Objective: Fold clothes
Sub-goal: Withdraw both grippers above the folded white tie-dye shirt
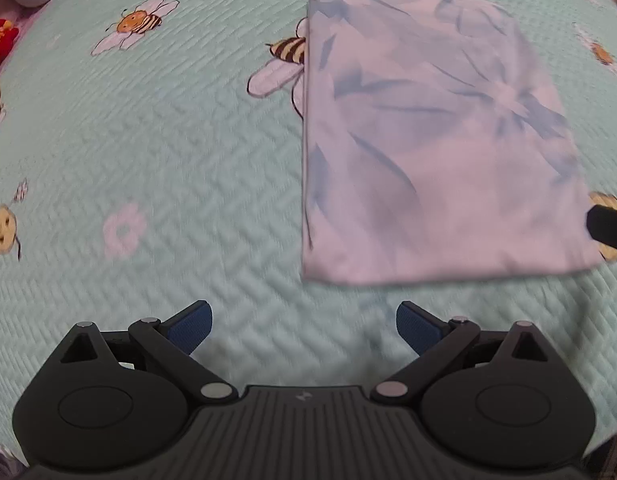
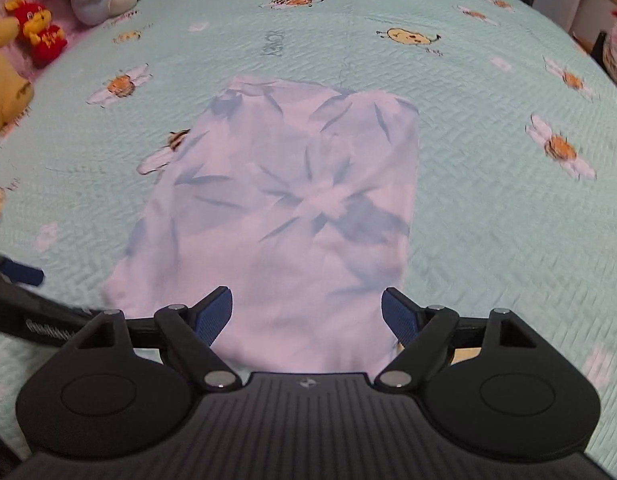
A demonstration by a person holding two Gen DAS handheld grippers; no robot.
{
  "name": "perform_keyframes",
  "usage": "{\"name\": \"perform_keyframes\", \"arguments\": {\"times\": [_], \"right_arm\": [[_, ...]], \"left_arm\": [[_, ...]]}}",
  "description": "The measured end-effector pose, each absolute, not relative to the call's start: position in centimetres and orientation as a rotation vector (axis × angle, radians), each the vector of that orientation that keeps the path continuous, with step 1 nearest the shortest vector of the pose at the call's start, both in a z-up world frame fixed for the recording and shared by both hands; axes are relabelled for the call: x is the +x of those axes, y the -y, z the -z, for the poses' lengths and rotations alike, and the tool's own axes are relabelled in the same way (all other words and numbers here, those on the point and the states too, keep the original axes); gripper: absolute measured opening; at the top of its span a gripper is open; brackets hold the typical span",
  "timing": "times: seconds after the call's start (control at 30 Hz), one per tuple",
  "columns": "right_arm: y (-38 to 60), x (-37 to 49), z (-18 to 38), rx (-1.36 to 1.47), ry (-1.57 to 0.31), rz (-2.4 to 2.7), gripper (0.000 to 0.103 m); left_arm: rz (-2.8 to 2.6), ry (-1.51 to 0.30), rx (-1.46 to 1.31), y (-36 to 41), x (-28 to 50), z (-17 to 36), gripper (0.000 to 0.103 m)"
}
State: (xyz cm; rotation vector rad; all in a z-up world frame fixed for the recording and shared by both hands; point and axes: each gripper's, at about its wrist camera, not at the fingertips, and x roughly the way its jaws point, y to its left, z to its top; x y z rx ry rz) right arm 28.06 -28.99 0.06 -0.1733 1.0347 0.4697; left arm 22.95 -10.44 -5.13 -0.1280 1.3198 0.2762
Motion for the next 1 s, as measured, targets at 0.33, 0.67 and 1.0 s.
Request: {"name": "perform_keyframes", "arguments": {"times": [0.33, 0.67, 1.0], "right_arm": [[30.3, 22.4, -0.8, -0.11, -1.075, -0.497, 0.081], [29.1, 21.9, -1.7, -0.104, -1.053, -0.502, 0.081], [31.0, 19.4, -3.4, -0.071, -1.03, -0.484, 0.081]], "left_arm": [[-0.256, -1.302, -0.179, 11.3, 17.6, 3.5, 0.101], [-0.3, -1.24, -0.215, 11.4, 16.5, 2.7, 0.101], [-0.283, -1.205, -0.183, 14.5, 15.1, 0.5, 0.101]]}}
